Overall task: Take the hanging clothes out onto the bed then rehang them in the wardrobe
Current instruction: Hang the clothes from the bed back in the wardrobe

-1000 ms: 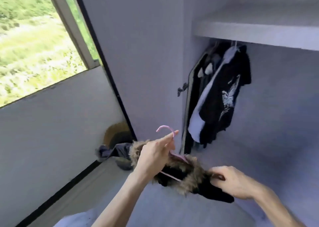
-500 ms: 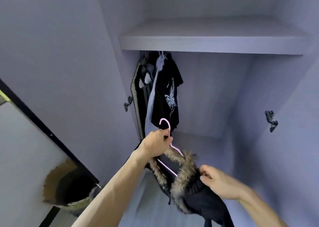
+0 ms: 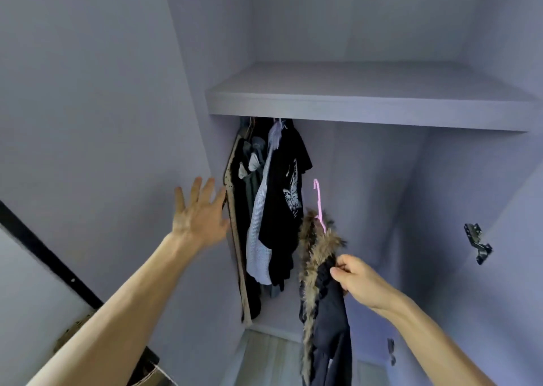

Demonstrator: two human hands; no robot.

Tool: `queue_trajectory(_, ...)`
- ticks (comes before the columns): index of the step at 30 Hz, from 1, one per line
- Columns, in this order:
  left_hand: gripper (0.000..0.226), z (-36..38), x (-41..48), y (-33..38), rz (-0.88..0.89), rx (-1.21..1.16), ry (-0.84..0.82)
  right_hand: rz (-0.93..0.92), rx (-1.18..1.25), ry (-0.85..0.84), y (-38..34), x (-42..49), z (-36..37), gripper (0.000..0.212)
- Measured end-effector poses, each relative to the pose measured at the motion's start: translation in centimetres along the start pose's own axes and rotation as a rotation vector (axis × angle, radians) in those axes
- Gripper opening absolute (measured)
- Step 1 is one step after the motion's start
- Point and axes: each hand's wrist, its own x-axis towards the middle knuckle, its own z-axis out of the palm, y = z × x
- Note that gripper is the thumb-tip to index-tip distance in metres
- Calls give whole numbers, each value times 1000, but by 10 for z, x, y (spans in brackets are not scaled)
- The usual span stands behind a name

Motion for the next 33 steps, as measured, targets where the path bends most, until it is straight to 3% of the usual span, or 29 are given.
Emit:
queue_trajectory(4, 76, -11, 37, -49, -133, 203, 104, 27, -37, 124, -33, 75, -20, 17)
queue_trajectory(7, 79, -5, 53, -76, -132, 271, 253, -10, -103, 193, -62, 130, -39, 14)
queue_trajectory(11, 82, 15, 60, -84, -136, 486, 290, -54, -101, 277, -104, 190, -60, 40)
queue_trajectory(19, 74, 33, 71, -88, -114, 483, 460, -120, -103, 345, -153, 296, -87, 42)
queue_trajectory(22, 72, 33, 74, -89, -115, 503, 487, -103, -167, 341, -149, 321, -84, 38)
queue_trajectory(27, 73, 38, 77, -86, -157, 536, 469, -118, -337, 291, -112, 344, -58, 51)
queue_trajectory(33, 73, 41, 78, -83, -209, 582, 424, -153, -497, 260, -122, 364, -35, 50)
